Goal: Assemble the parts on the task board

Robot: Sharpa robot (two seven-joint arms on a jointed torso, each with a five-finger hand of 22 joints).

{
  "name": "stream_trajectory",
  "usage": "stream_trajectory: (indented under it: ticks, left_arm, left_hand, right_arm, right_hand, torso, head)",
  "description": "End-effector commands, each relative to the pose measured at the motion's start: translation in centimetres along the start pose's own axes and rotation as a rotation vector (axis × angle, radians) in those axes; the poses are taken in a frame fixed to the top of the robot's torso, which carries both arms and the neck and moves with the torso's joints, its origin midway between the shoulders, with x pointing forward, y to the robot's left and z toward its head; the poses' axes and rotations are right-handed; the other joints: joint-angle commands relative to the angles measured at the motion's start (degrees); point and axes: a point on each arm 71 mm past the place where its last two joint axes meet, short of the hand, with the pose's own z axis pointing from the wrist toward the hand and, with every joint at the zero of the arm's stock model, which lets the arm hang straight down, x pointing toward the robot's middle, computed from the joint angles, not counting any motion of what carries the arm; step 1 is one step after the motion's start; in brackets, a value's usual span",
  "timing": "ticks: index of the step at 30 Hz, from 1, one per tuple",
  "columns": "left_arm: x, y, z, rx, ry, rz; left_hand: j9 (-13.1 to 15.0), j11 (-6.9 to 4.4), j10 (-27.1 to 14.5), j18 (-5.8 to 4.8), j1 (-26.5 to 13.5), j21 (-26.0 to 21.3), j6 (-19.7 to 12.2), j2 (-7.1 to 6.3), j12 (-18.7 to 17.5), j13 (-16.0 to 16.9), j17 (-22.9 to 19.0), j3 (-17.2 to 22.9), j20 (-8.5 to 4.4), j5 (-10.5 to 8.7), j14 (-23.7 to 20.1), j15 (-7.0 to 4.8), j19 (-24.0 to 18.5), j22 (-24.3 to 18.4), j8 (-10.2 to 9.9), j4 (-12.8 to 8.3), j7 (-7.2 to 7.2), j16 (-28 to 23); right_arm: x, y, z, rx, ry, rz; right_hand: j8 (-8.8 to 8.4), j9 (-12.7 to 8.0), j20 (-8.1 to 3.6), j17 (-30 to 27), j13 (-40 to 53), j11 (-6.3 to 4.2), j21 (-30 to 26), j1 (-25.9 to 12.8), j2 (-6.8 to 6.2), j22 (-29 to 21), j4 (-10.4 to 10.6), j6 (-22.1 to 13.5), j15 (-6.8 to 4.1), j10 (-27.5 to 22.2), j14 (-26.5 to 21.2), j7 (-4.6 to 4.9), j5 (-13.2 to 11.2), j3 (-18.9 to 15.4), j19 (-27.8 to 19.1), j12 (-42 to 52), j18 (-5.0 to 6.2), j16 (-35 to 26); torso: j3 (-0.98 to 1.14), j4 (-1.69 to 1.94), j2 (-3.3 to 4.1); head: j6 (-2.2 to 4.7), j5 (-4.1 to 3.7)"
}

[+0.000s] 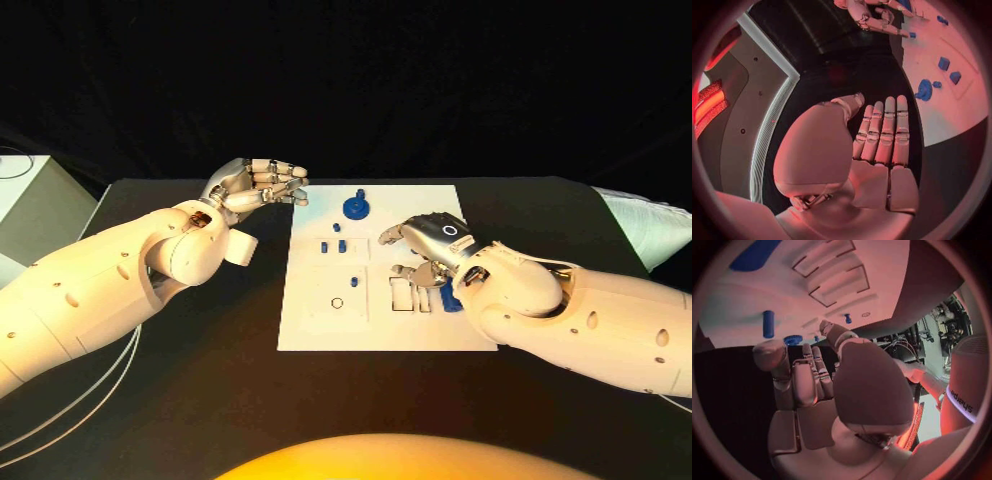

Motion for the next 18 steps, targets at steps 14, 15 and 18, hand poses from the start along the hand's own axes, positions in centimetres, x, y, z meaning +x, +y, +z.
stream_trajectory:
  ticks: [14, 15, 18]
  left_arm:
    - [0.3, 0.2, 0.1, 0.0, 0.015, -0.005]
    - [0.3, 0.2, 0.1, 0.0, 0.015, -0.004]
    - [0.2, 0.2, 0.0, 0.0, 0.015, -0.003]
  left_hand:
    - [-0.07, 0.36, 0.01, 0.64, 0.56, -0.28, -0.09, -0.09, -0.22, 0.09, 0.13, -0.38, -0.11, 0.02, 0.33, -0.08, 0.38, -0.13, -0.31, -0.06, 0.59, -0.41]
    - [-0.07, 0.36, 0.01, 0.64, 0.56, -0.28, -0.09, -0.09, -0.22, 0.09, 0.13, -0.38, -0.11, 0.02, 0.33, -0.08, 0.38, -0.13, -0.31, -0.06, 0.59, -0.41]
    - [-0.07, 0.36, 0.01, 0.64, 0.56, -0.28, -0.09, -0.09, -0.22, 0.09, 0.13, -0.38, -0.11, 0.02, 0.33, -0.08, 0.38, -0.13, -0.31, -0.06, 0.59, -0.41]
  right_arm:
    - [-1.7, -4.7, 0.6, 0.094, 0.123, 0.014]
    - [-1.6, -4.9, 0.7, 0.098, 0.134, 0.013]
    - [-1.4, -5.1, 0.9, 0.106, 0.158, 0.008]
  right_hand:
    - [-0.48, -0.47, -0.49, 1.72, 0.41, -0.95, 2.04, 1.79, -0.08, 1.62, 2.27, 1.53, -0.43, 3.78, 1.23, -0.56, -0.19, -0.32, 1.15, 1.21, 0.34, 1.26]
    - [-0.44, -0.47, -0.52, 1.72, 0.41, -0.97, 2.0, 1.88, -0.08, 1.6, 2.31, 1.66, -0.45, 3.87, 1.25, -0.59, -0.16, -0.16, 1.16, 1.21, 0.35, 1.27]
    - [-0.23, -0.47, -0.64, 1.9, 0.41, -1.07, 2.26, 2.11, -0.2, 1.84, 2.59, 2.29, -0.53, 4.55, 1.35, -0.75, -0.12, 0.63, 1.34, 1.29, 0.28, 1.39]
  torso:
    - [-0.08, 0.27, -0.01]
    - [-0.06, 0.27, 0.03]
    - [-0.05, 0.28, 0.07]
  head:
    - [0.52, -0.72]
    - [0.53, -0.67]
    - [0.52, -0.66]
